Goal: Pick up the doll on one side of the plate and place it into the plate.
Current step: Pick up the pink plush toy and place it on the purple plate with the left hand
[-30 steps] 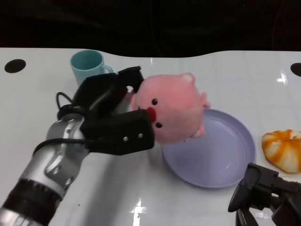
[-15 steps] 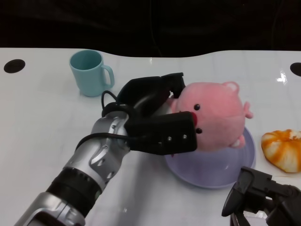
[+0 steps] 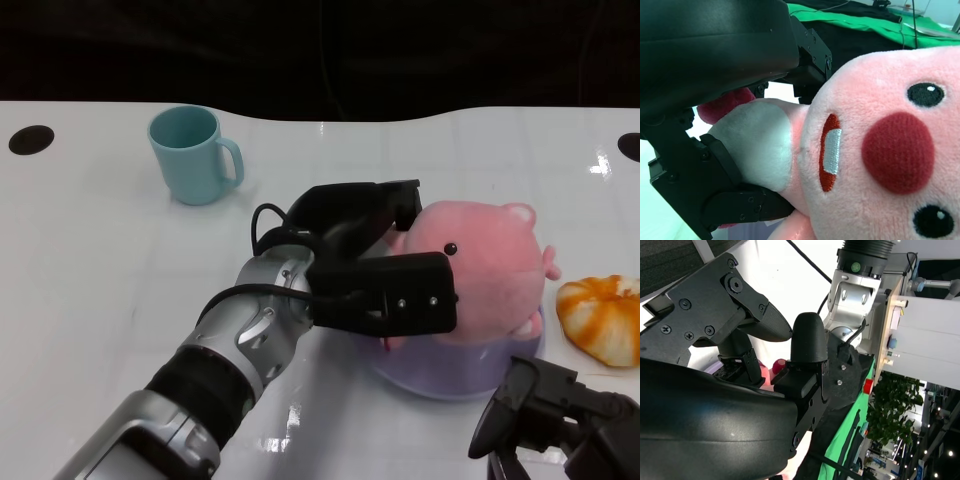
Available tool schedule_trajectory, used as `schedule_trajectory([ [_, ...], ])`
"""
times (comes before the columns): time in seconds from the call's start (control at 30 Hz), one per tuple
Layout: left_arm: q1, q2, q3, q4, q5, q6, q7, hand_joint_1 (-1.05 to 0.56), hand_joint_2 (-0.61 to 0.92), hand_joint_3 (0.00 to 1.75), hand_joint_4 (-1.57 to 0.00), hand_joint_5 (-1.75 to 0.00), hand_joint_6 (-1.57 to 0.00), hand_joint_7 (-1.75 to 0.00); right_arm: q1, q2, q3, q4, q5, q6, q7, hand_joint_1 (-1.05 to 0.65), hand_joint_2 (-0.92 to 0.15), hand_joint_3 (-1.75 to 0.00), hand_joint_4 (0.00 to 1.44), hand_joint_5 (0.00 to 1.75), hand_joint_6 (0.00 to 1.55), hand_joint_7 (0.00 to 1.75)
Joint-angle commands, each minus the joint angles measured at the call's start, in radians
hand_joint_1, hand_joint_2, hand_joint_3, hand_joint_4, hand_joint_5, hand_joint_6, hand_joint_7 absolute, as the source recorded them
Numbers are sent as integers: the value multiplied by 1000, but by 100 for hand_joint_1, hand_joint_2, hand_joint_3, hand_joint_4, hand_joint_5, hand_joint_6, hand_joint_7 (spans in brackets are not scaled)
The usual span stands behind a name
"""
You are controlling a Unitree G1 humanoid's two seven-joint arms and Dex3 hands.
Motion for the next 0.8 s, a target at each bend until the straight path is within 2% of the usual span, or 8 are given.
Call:
schedule_trajectory([
  [0.03,-43,-18,-2,36,-9,-1,0,-22,58,58,-84,-174,-80,-121,7,-3,4,-9,-1,-3,-6,-22,-44,-135,70,175,62,148],
  [0.13,-49,-32,8,59,-28,2,-24,-21,73,30,-80,-169,-102,-54,8,-4,6,-9,1,-5,-5,-22,-45,-134,69,175,62,148],
  [0.33,-39,-46,24,57,-85,-8,-83,-28,87,21,-66,-168,-85,-19,7,-2,6,-10,1,-3,-7,-22,-45,-134,69,174,63,148],
  [0.37,-37,-45,27,56,-95,-12,-95,-32,89,17,-62,-158,-80,-15,7,-2,7,-11,0,-3,-7,-22,-45,-134,69,174,63,148],
  [0.47,-41,-30,12,52,-99,-7,-160,-55,92,24,-34,-69,-48,-2,2,-1,5,-5,4,-5,-5,-21,-45,-134,69,174,63,148],
  [0.5,-43,-26,6,49,-94,-3,-174,-60,92,27,-29,-57,-42,-1,1,-1,5,-3,5,-6,-4,-20,-45,-135,69,174,63,148],
  [0.6,-53,8,-55,24,-23,13,-212,-81,92,40,-5,-28,-19,0,0,-1,5,-2,3,-5,-5,-20,-44,-135,69,174,63,148],
  [0.8,-51,58,-108,-38,36,24,-259,-103,92,51,0,0,-3,0,-4,-2,-1,6,6,-11,-3,-20,-44,-135,69,174,63,148],
])
